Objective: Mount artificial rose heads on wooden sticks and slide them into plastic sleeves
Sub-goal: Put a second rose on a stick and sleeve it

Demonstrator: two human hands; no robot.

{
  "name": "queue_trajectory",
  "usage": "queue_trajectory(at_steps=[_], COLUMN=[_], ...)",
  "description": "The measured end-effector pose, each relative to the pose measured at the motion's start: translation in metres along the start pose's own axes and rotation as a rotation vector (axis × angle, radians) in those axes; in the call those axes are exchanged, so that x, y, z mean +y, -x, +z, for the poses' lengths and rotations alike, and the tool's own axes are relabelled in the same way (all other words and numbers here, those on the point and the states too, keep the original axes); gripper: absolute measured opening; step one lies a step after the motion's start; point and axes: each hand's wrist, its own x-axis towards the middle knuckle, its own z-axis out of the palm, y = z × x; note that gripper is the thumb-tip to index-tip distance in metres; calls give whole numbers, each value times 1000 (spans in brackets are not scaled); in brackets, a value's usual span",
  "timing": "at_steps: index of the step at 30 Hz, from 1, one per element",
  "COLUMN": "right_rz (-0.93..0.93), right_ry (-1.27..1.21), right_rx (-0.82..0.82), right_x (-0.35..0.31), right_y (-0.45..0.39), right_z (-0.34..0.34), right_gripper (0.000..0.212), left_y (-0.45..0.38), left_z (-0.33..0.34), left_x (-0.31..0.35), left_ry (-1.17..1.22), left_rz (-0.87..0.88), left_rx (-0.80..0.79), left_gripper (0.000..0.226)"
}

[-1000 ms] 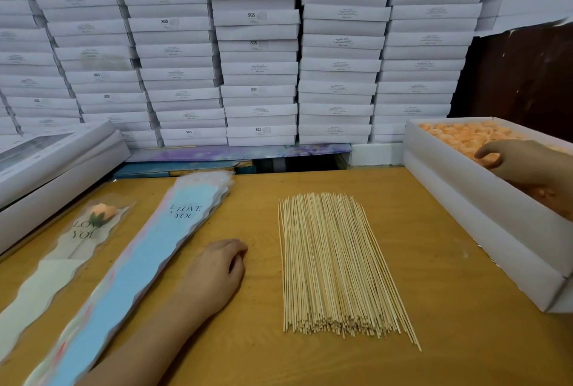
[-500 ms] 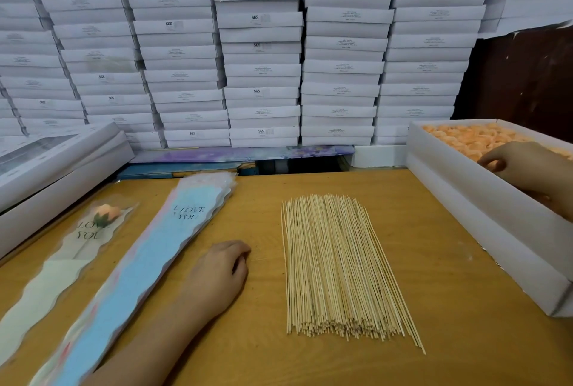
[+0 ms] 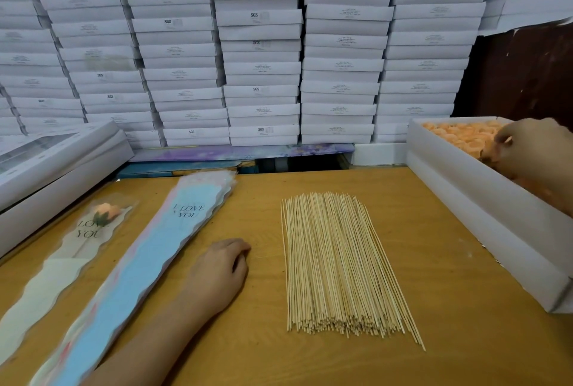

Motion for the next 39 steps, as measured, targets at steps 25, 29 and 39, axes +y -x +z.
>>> queue_trajectory(at_steps=[25, 29, 39], right_rz=[-486, -455, -410], right_ry=[-776, -773, -892], right_rx=[-572, -583, -554], right_x=[-184, -185, -175], right_y=[190, 198, 200], right_z=[19, 18, 20], right_gripper=[23, 19, 18], left_y=[-1, -1, -3], left_z=[-1, 0, -12], left_x=[0, -1, 19], left_ry=[12, 23, 134], left_rz=[-13, -23, -52], left_rx=[-12, -23, -27], left_gripper=[33, 33, 33])
